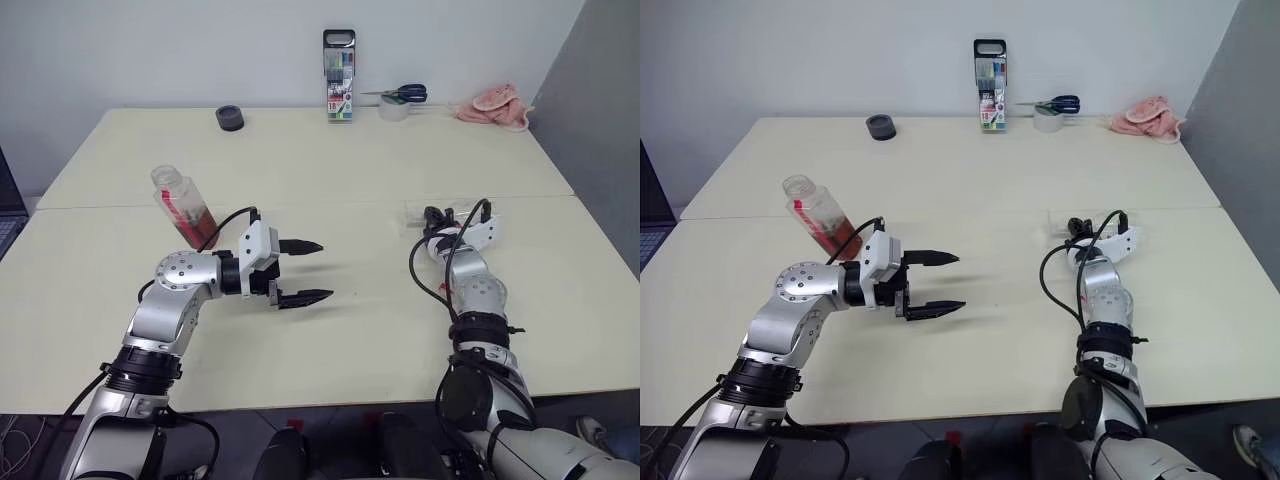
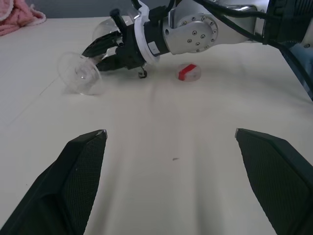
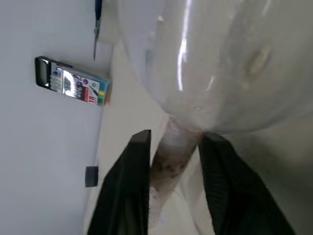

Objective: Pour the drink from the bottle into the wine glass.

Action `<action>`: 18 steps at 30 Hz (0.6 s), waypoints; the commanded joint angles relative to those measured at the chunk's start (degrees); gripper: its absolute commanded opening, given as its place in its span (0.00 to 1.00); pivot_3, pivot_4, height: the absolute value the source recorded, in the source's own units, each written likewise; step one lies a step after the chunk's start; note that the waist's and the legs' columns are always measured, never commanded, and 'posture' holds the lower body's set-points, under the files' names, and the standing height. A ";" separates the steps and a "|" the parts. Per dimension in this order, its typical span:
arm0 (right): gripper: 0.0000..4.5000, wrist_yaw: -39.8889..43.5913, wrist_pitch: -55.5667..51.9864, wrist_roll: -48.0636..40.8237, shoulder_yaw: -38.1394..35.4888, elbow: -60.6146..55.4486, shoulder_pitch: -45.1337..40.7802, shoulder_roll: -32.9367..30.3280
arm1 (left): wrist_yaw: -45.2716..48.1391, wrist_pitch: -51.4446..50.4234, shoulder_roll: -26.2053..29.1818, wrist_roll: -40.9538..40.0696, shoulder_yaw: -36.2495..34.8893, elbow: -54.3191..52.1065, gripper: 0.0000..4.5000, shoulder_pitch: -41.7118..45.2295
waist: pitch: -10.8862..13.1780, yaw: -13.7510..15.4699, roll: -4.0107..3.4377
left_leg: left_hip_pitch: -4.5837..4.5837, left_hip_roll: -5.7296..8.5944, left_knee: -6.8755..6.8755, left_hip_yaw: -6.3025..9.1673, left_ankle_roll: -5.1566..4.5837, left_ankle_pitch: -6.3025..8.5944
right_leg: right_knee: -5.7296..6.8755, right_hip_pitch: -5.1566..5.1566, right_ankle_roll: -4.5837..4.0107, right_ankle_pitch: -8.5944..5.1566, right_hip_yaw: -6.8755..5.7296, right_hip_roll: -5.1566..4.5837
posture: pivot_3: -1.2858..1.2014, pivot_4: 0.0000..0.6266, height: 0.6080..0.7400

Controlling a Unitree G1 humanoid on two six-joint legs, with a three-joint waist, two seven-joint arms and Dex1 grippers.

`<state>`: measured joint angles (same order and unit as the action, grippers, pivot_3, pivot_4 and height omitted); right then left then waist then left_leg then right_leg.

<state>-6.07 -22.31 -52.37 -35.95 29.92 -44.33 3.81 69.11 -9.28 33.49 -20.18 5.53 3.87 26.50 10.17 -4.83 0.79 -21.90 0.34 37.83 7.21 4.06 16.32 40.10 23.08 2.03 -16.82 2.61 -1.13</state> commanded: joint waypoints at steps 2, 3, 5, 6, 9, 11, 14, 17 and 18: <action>0.05 1.90 -3.00 1.04 2.88 -2.92 2.84 -1.47 | -1.34 -0.09 -0.24 -0.36 -0.66 -3.19 1.00 -0.31 | 0.00 0.12 -0.01 | 0.01 0.01 0.02 0.02 -0.01 0.00 | 0.01 -0.02 0.00 0.00 -0.01 0.00 | 0.52 0.24 1.00; 0.05 3.11 -3.78 2.57 5.25 -5.27 4.08 -2.03 | -1.81 -0.38 -0.19 -0.41 -0.82 -3.53 1.00 -0.50 | 0.00 0.14 -0.03 | 0.00 0.01 0.01 0.07 -0.01 0.00 | 0.01 -0.02 0.00 0.00 -0.05 0.00 | 0.52 0.24 1.00; 0.05 5.35 -4.24 5.93 9.93 -9.35 6.38 -3.16 | -2.73 -0.94 -0.12 -0.54 -1.19 -4.14 1.00 -0.95 | -0.01 0.09 -0.06 | -0.01 0.01 -0.03 0.06 -0.01 0.00 | 0.00 -0.01 0.00 0.00 -0.03 0.00 | 0.52 0.24 1.00; 0.05 7.58 -2.99 10.60 14.84 -12.24 8.31 -4.67 | -3.41 -1.40 -0.09 -0.69 -1.52 -4.59 1.00 -1.35 | -0.02 0.10 -0.08 | -0.01 0.01 -0.06 0.04 -0.01 0.00 | -0.01 0.02 0.00 0.00 -0.01 0.00 | 0.52 0.24 1.00; 0.05 13.15 2.89 24.65 29.00 -18.29 14.05 -9.24 | -5.41 -2.45 0.16 -0.84 -2.37 -6.09 1.00 -3.03 | -0.02 0.11 -0.09 | -0.06 0.05 -0.08 0.09 -0.01 0.00 | -0.06 0.05 0.01 -0.01 -0.01 -0.02 | 0.52 0.24 1.00; 0.05 16.82 8.67 34.34 38.33 -19.69 17.75 -12.51 | -6.89 -3.48 0.26 -1.26 -3.19 -7.31 1.00 -4.59 | -0.02 0.12 -0.10 | -0.07 0.05 -0.08 0.09 -0.01 0.00 | -0.11 0.05 0.01 -0.01 -0.02 -0.02 | 0.52 0.24 1.00; 0.05 19.58 14.64 42.33 45.39 -18.04 20.74 -14.45 | -9.88 -4.29 0.10 -0.76 -4.40 -8.35 1.00 -6.61 | -0.02 0.12 -0.08 | -0.05 0.03 -0.07 0.07 -0.01 0.00 | -0.11 0.04 0.02 -0.01 -0.02 -0.01 | 0.52 0.24 1.00; 0.05 20.15 17.10 43.44 44.81 -14.86 20.15 -12.61 | -12.02 -4.89 0.09 -0.56 -5.16 -9.15 1.00 -8.35 | -0.05 0.15 -0.05 | 0.00 -0.01 -0.05 0.07 0.00 -0.01 | -0.10 0.00 0.02 -0.01 -0.02 0.00 | 0.52 0.24 1.00; 0.05 20.27 18.17 44.11 44.52 -13.66 19.47 -12.31 | -12.47 -4.98 0.16 -0.57 -5.35 -9.48 1.00 -8.85 | -0.05 0.15 -0.05 | 0.01 -0.02 -0.05 0.08 0.00 -0.01 | -0.10 -0.01 0.02 -0.01 -0.03 0.01 | 0.52 0.24 1.00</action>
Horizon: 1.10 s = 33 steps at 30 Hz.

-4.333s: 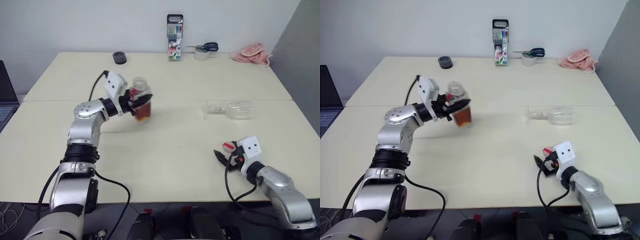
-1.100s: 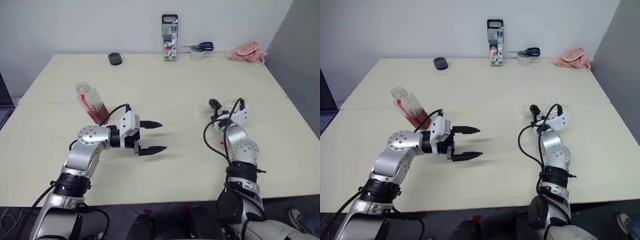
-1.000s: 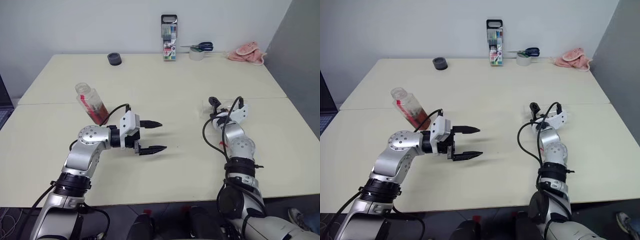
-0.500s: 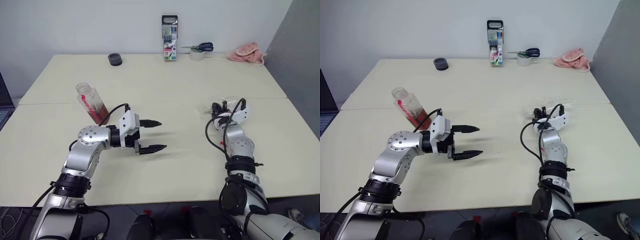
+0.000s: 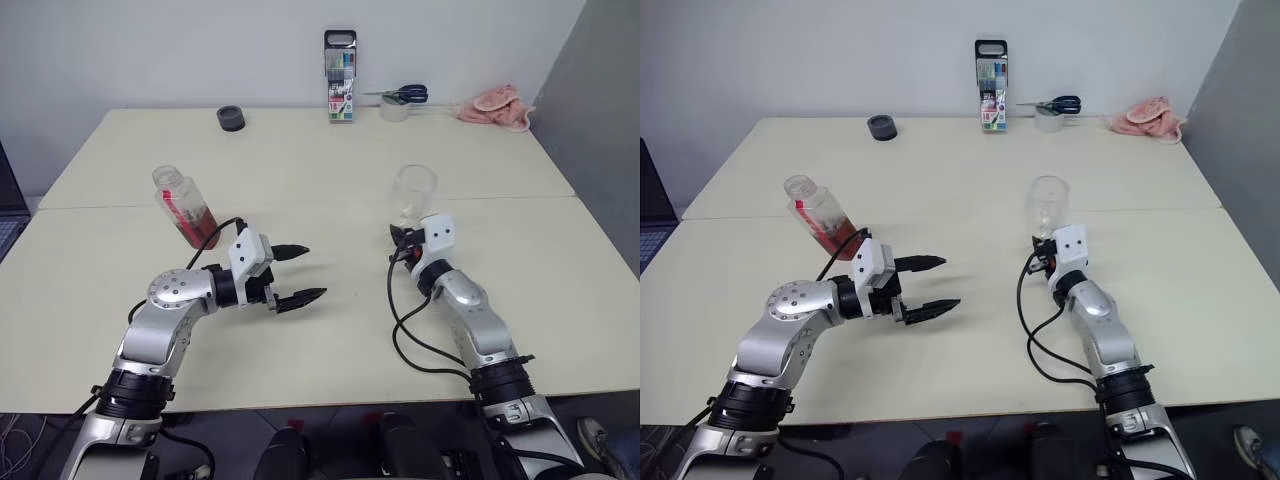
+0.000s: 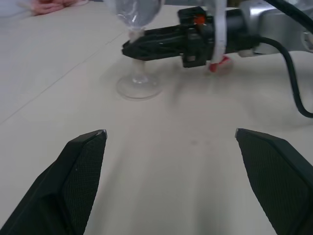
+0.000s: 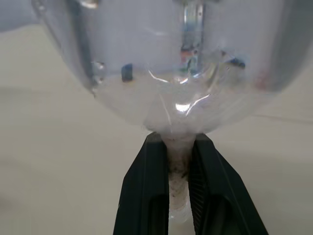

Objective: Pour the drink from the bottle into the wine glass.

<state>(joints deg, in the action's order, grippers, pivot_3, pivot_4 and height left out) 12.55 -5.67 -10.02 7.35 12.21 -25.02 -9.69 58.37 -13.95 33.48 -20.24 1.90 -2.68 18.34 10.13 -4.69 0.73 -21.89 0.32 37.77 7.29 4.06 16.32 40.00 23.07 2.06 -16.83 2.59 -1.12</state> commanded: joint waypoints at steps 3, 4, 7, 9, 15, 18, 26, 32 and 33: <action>0.05 2.48 5.83 3.88 0.81 7.12 -3.37 1.56 | -4.32 -0.16 0.82 0.61 -2.94 -3.48 1.00 -2.41 | 0.00 -0.20 0.01 | 0.02 -0.01 0.00 -0.02 0.00 0.00 | 0.01 0.00 0.00 0.00 0.01 0.01 | 0.52 0.24 1.00; 0.05 3.04 7.30 4.28 0.78 7.69 -4.65 1.81 | -5.69 -0.04 1.04 1.25 -3.58 -3.47 1.00 -2.95 | 0.00 -0.40 0.00 | 0.06 -0.03 -0.01 -0.06 0.00 0.00 | 0.01 0.00 0.00 0.00 0.06 0.02 | 0.52 0.24 1.00; 0.05 6.04 11.07 3.99 1.14 9.65 -9.38 4.27 | -10.36 -1.99 1.08 0.89 -7.36 -4.64 1.00 -5.09 | 0.02 -0.49 -0.01 | 0.08 -0.07 -0.01 -0.05 0.00 0.00 | 0.06 0.04 -0.01 0.00 0.06 0.06 | 0.52 0.24 1.00; 0.05 8.20 13.22 3.84 1.45 14.14 -13.71 7.00 | -12.59 -3.78 1.21 -0.13 -9.88 -6.39 1.00 -6.86 | 0.07 -0.64 -0.04 | 0.07 -0.12 -0.04 -0.09 0.00 0.00 | 0.07 0.11 -0.01 0.01 0.10 0.08 | 0.52 0.24 1.00; 0.05 10.75 19.66 6.75 1.94 29.69 -21.22 11.02 | -15.85 -7.75 2.34 -1.69 -14.68 -12.05 1.00 -11.76 | 0.07 0.03 -0.03 | -0.03 0.01 -0.07 -0.01 0.03 0.00 | -0.01 0.11 -0.03 0.02 0.00 -0.07 | 0.52 0.24 1.00; 0.05 11.42 22.58 7.85 1.82 36.02 -23.36 12.16 | -16.80 -8.82 2.59 -2.16 -15.97 -13.95 1.00 -12.83 | 0.08 0.70 -0.01 | -0.06 0.09 -0.03 0.03 0.03 0.00 | -0.06 0.06 -0.03 0.02 -0.01 -0.18 | 0.52 0.24 1.00; 0.05 12.84 26.23 10.38 1.82 43.23 -24.67 12.47 | -18.29 -10.52 3.03 -3.13 -16.60 -15.40 1.00 -12.49 | 0.10 0.87 -0.03 | -0.01 0.00 -0.04 -0.01 0.04 -0.01 | -0.01 0.09 -0.04 0.02 -0.01 -0.04 | 0.52 0.24 1.00; 0.05 14.32 25.59 9.50 0.06 44.96 -24.95 12.46 | -18.76 -11.17 3.39 -3.06 -15.93 -15.32 1.00 -8.91 | 0.09 0.90 -0.02 | -0.01 0.00 -0.04 0.00 0.03 -0.01 | 0.00 0.08 -0.04 0.02 -0.01 -0.04 | 0.52 0.24 1.00; 0.05 14.56 25.57 9.37 -0.22 44.98 -25.00 12.43 | -18.76 -11.12 3.44 -2.97 -15.79 -15.27 1.00 -8.27 | 0.09 0.88 -0.02 | 0.00 0.01 -0.04 -0.03 0.03 -0.01 | 0.00 0.08 -0.04 0.03 0.01 -0.04 | 0.52 0.24 1.00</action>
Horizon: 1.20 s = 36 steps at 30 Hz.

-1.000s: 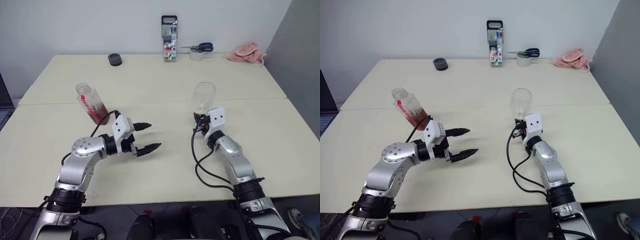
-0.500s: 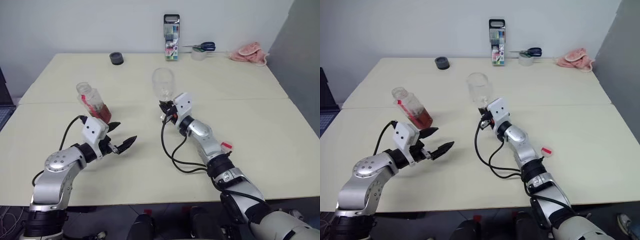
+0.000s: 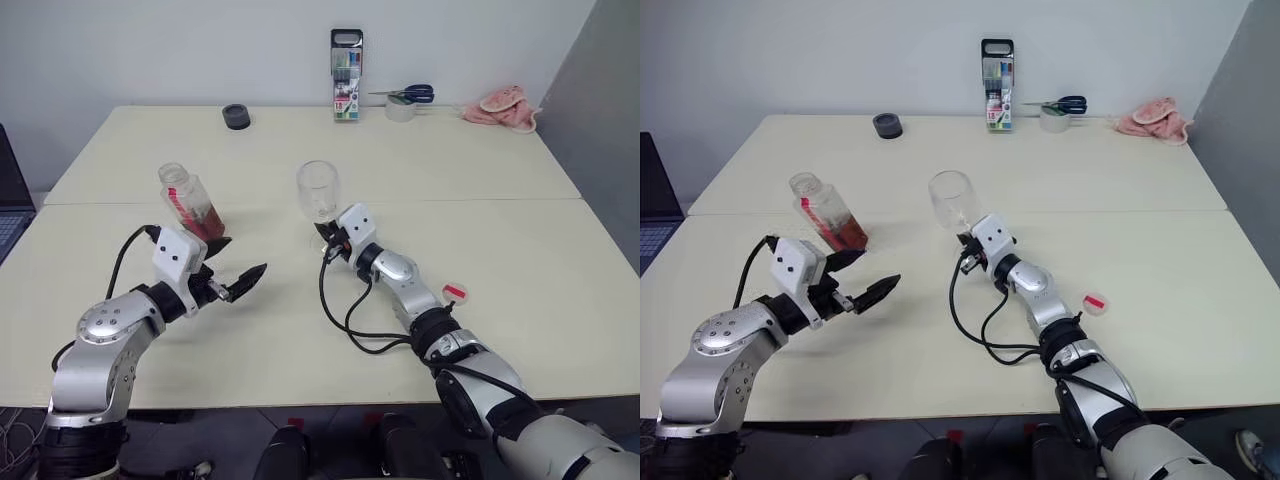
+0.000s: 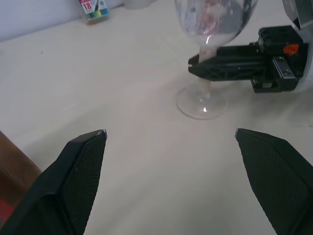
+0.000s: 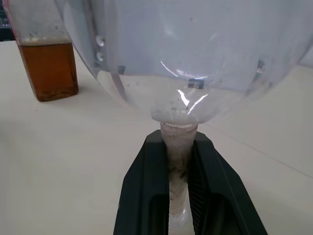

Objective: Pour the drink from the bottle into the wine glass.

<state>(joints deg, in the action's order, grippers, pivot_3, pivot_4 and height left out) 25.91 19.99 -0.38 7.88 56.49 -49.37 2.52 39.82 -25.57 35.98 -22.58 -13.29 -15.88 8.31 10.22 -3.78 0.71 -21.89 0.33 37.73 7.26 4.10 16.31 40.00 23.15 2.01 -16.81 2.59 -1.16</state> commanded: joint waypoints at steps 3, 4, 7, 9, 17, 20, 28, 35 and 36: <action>0.21 1.80 -0.16 -0.56 -1.27 0.51 -0.70 0.17 | -0.19 0.63 1.05 -0.49 -0.31 -1.90 1.00 3.50 | 0.00 -0.05 0.00 | 0.00 -0.01 0.00 0.00 0.00 0.00 | 0.00 0.00 0.00 0.00 0.00 0.00 | 0.52 0.24 1.00; 0.25 1.97 -0.23 -0.64 -1.43 0.33 -0.68 0.19 | -0.14 0.77 1.10 -0.40 -0.14 -1.80 1.00 4.24 | 0.00 -0.05 0.00 | -0.01 0.00 0.00 0.01 0.01 0.00 | 0.00 0.00 0.00 0.00 -0.01 0.00 | 0.52 0.24 1.00; 0.47 2.35 -0.38 -0.79 -1.78 -0.39 -0.50 0.32 | 0.07 1.25 0.87 -0.56 0.38 -1.64 1.00 6.78 | 0.01 -0.06 0.00 | -0.01 0.00 0.00 0.00 0.01 0.00 | -0.01 0.01 0.00 0.00 0.00 0.00 | 0.52 0.24 1.00; 0.62 2.59 -0.46 -0.91 -1.81 -1.08 -0.18 0.45 | 0.20 1.49 0.49 -0.97 0.67 -1.81 1.00 8.36 | 0.01 0.00 0.00 | -0.04 0.00 0.00 0.03 0.01 0.00 | -0.01 0.02 0.00 0.00 -0.04 0.00 | 0.52 0.24 1.00; 0.99 3.62 -1.28 -1.14 -1.70 -4.03 1.48 0.48 | -0.05 2.35 -0.27 -0.84 1.03 -2.07 1.00 9.89 | 0.01 -0.51 0.00 | -0.03 0.00 0.00 -0.01 0.05 -0.03 | -0.01 0.02 -0.01 0.00 0.00 -0.01 | 0.52 0.24 1.00; 0.99 4.39 -2.19 -1.53 -1.81 -5.41 2.09 0.12 | -0.19 2.28 -0.40 -0.93 1.13 -2.53 1.00 9.52 | 0.01 -0.58 0.00 | -0.02 0.00 0.00 0.01 0.02 -0.01 | 0.00 0.02 0.00 0.00 0.00 0.00 | 0.52 0.24 1.00; 0.99 7.78 -6.76 -1.54 -0.74 -13.48 5.98 -2.45 | -0.71 2.23 -0.70 -0.90 1.19 -3.51 1.00 8.24 | 0.01 -0.55 0.00 | -0.04 0.01 0.00 0.00 0.02 -0.01 | -0.01 0.02 0.00 0.00 0.00 -0.01 | 0.52 0.24 1.00; 0.99 12.93 -12.61 1.46 3.16 -27.21 13.00 -10.35 | -0.41 1.51 -1.38 -1.28 1.45 -3.78 1.00 5.57 | 0.01 -0.50 0.00 | -0.04 0.01 0.00 -0.01 0.01 0.00 | -0.01 0.01 0.00 0.00 0.00 -0.03 | 0.52 0.24 1.00; 0.99 14.43 -13.64 1.75 3.94 -29.90 14.24 -12.07 | -0.64 2.21 -1.40 -0.31 1.65 -3.47 1.00 4.57 | 0.01 -0.50 0.00 | -0.05 0.02 0.00 -0.01 0.01 0.00 | -0.02 0.01 0.00 0.00 0.00 -0.03 | 0.52 0.24 1.00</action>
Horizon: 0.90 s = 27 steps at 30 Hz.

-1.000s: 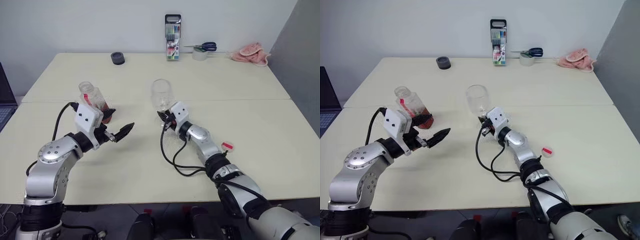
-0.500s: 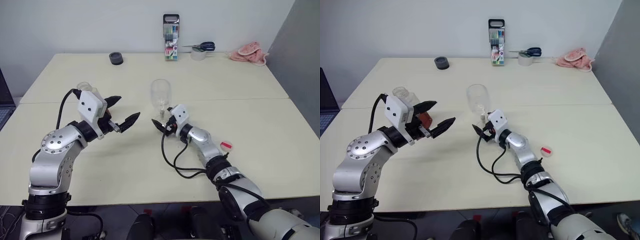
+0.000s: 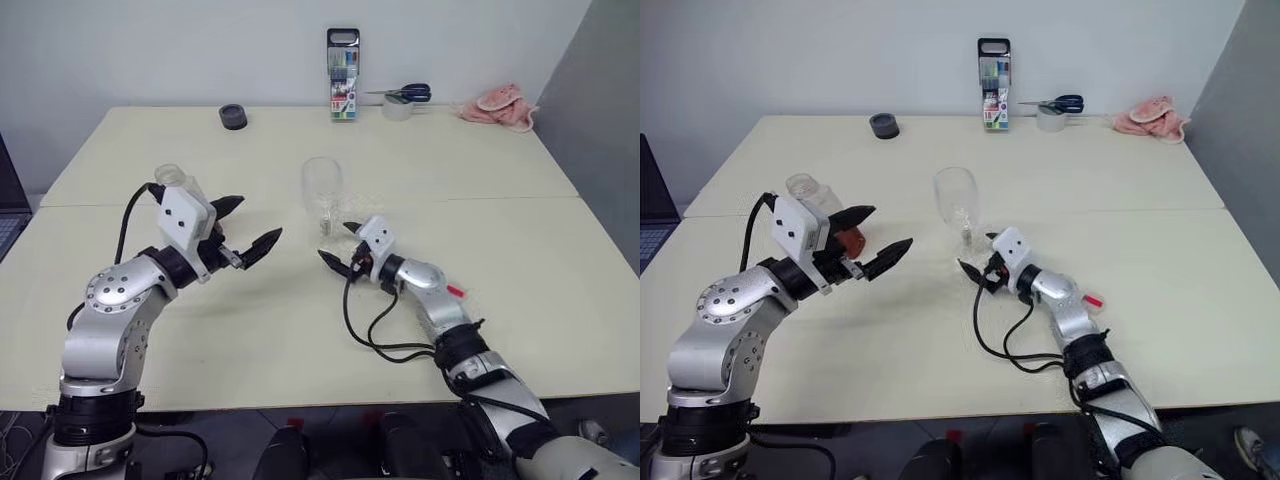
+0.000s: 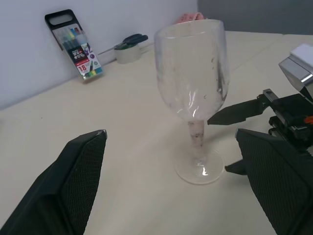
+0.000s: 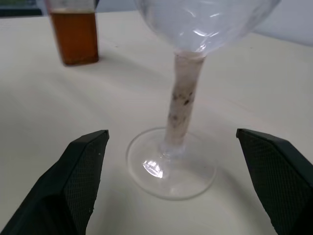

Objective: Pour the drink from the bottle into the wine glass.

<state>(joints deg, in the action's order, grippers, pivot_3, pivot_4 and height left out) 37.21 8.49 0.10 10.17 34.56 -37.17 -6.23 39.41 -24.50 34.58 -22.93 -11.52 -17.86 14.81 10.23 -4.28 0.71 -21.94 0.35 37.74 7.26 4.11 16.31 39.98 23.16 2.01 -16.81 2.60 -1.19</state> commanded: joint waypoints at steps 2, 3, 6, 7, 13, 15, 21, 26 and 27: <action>0.99 8.18 -4.87 0.98 2.99 -16.52 6.01 -8.81 | -1.61 2.87 -1.20 1.46 -0.41 -0.53 1.00 -4.90 | 0.00 0.09 0.00 | 0.00 0.00 0.00 0.00 -0.01 0.01 | -0.01 0.00 0.00 0.00 0.01 -0.01 | 0.52 0.24 1.00; 0.99 9.77 -6.25 0.55 3.37 -19.79 7.45 -10.77 | -2.16 3.42 -1.72 1.82 -0.57 -0.27 1.00 -5.99 | 0.00 0.25 -0.01 | 0.00 0.01 0.00 0.00 -0.01 0.01 | -0.01 -0.01 0.00 0.00 0.00 -0.03 | 0.52 0.24 1.00; 0.99 12.86 -10.93 -2.02 3.22 -29.05 10.91 -14.80 | -5.83 6.45 -4.42 4.52 -1.02 1.23 1.00 -10.24 | 0.02 0.69 0.03 | -0.04 0.00 0.03 0.01 -0.02 0.01 | -0.04 -0.01 0.01 -0.01 -0.01 -0.04 | 0.52 0.24 1.00; 0.99 13.34 -12.11 -3.28 2.54 -32.55 11.99 -15.65 | -8.97 7.99 -6.35 6.32 -1.51 2.45 1.00 -12.35 | 0.01 0.69 0.00 | -0.02 -0.02 0.04 0.00 -0.02 0.01 | -0.03 -0.01 0.01 -0.01 -0.01 -0.03 | 0.52 0.24 1.00; 0.99 14.18 -18.82 -9.28 1.34 -44.73 15.02 -16.84 | -21.04 12.26 -14.38 10.57 -4.73 7.50 1.00 -17.67 | 0.01 1.33 0.04 | 0.01 -0.08 0.05 0.09 -0.03 0.02 | -0.03 -0.05 0.02 -0.01 -0.06 -0.03 | 0.52 0.24 1.00; 0.99 14.68 -22.21 -11.16 1.60 -47.39 15.62 -17.37 | -22.45 13.37 -15.18 10.92 -5.60 9.12 1.00 -17.65 | 0.00 1.72 0.06 | 0.00 -0.03 0.09 0.15 -0.02 0.02 | -0.04 -0.11 0.02 -0.01 -0.12 -0.03 | 0.52 0.24 1.00; 0.99 12.92 -28.51 -13.94 2.91 -52.48 14.28 -15.89 | -21.77 16.64 -11.60 10.83 -7.29 16.93 1.00 -11.58 | 0.00 2.59 0.06 | 0.02 0.03 0.12 0.18 -0.02 0.01 | -0.09 -0.19 0.04 0.00 -0.18 -0.06 | 0.52 0.24 1.00; 0.99 12.51 -30.38 -13.89 3.81 -53.48 13.29 -15.95 | -18.57 17.55 -8.19 10.14 -6.80 22.92 1.00 -6.32 | 0.00 2.48 0.07 | 0.03 0.01 0.10 0.22 0.00 0.01 | -0.10 -0.20 0.03 0.00 -0.22 -0.01 | 0.52 0.24 1.00; 0.99 12.42 -30.48 -13.76 3.95 -53.54 13.11 -15.99 | -17.75 17.80 -7.58 10.15 -6.49 23.96 1.00 -5.41 | 0.00 2.48 0.07 | 0.03 0.01 0.10 0.20 0.00 0.00 | -0.12 -0.20 0.03 0.00 -0.21 -0.01 | 0.52 0.24 1.00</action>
<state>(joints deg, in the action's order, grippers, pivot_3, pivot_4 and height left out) 49.87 -21.93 -12.96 13.81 -16.62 -23.25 -22.15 20.33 -7.99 25.92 -12.56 -17.86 5.41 8.64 10.23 -1.79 0.78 -21.91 0.38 37.83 7.46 4.11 16.31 39.86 22.96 2.04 -16.81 2.38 -1.22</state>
